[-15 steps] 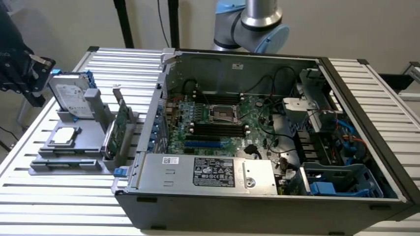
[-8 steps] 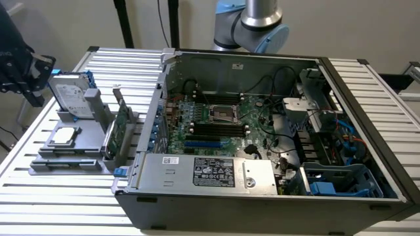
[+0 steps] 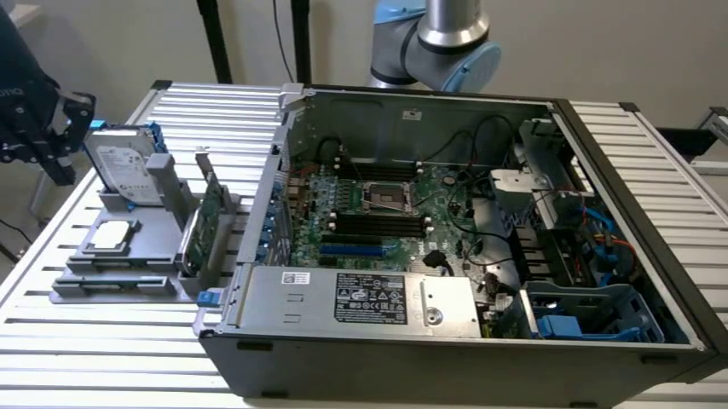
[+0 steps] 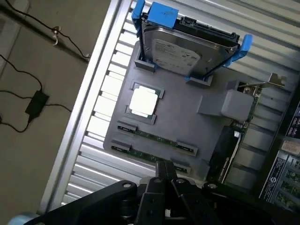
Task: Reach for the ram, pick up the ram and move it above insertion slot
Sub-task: 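Reach for the ram, then pick up the ram and move it above insertion slot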
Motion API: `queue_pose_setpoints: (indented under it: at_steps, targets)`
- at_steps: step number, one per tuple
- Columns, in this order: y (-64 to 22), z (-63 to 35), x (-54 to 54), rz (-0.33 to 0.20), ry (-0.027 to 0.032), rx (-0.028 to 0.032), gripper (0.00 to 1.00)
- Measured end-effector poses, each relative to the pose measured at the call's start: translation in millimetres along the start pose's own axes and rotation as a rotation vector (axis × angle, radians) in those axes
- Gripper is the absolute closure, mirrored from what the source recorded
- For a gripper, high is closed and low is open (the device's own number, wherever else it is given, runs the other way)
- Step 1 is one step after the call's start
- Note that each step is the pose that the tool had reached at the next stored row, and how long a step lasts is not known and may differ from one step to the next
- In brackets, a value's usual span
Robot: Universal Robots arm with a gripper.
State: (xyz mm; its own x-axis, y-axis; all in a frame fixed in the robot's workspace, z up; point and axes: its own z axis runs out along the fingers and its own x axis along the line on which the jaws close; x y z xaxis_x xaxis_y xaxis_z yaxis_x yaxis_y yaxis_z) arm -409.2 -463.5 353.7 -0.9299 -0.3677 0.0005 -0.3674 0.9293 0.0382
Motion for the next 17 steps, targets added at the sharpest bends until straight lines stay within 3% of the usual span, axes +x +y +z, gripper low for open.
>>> queue_pose_setpoints:
  at_steps: [17]
  targets:
    - [0.0,0.0,0.0,-0.309,0.0118,0.0001,0.89]
